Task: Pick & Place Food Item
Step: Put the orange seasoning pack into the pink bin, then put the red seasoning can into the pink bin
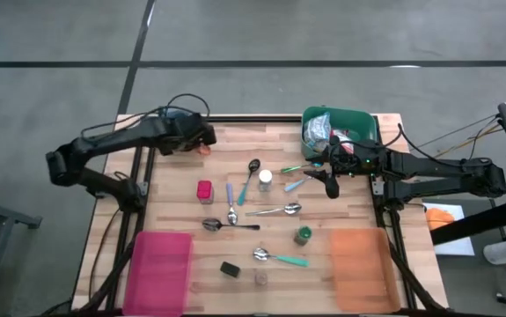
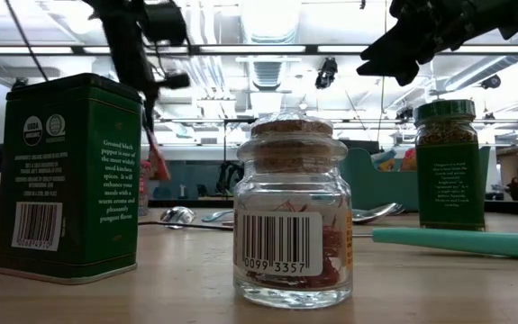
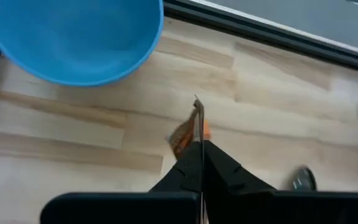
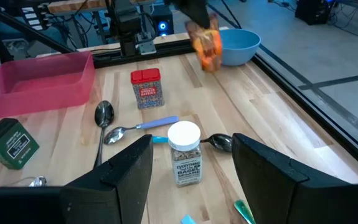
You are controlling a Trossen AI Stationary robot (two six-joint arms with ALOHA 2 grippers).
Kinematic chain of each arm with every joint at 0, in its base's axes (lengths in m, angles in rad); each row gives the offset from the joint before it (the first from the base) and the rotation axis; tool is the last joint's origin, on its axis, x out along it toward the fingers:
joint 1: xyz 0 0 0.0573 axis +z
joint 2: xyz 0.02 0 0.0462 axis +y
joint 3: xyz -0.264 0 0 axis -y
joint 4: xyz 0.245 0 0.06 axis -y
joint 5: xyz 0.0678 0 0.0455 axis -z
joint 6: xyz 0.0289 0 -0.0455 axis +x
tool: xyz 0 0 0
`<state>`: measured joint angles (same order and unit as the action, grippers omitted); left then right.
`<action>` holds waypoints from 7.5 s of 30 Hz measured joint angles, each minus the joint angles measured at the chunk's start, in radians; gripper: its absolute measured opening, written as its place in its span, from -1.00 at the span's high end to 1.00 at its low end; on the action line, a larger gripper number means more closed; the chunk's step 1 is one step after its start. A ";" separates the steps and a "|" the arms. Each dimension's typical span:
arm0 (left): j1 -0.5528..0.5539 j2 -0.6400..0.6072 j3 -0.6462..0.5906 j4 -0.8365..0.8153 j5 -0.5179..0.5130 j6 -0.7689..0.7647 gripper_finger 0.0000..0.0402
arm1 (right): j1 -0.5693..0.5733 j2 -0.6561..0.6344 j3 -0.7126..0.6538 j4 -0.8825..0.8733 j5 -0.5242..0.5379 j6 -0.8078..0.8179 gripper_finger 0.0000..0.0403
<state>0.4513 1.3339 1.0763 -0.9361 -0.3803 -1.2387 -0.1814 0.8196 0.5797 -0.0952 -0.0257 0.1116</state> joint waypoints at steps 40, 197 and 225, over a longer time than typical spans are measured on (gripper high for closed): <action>-1.227 0.174 0.454 -0.611 0.270 -0.979 1.00 | 0.000 0.000 0.000 0.000 0.000 0.000 -0.06; -0.438 0.150 -0.167 0.082 0.198 -0.190 -0.86 | 0.000 0.000 0.000 0.000 0.000 0.000 -0.06; -0.422 0.162 -0.164 0.072 0.229 -0.171 -0.03 | 0.000 0.000 0.000 0.000 0.000 0.000 -0.06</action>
<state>0.0288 1.4960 0.9120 -0.8639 -0.1509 -1.4097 -0.1813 0.8196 0.5793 -0.0953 -0.0258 0.1116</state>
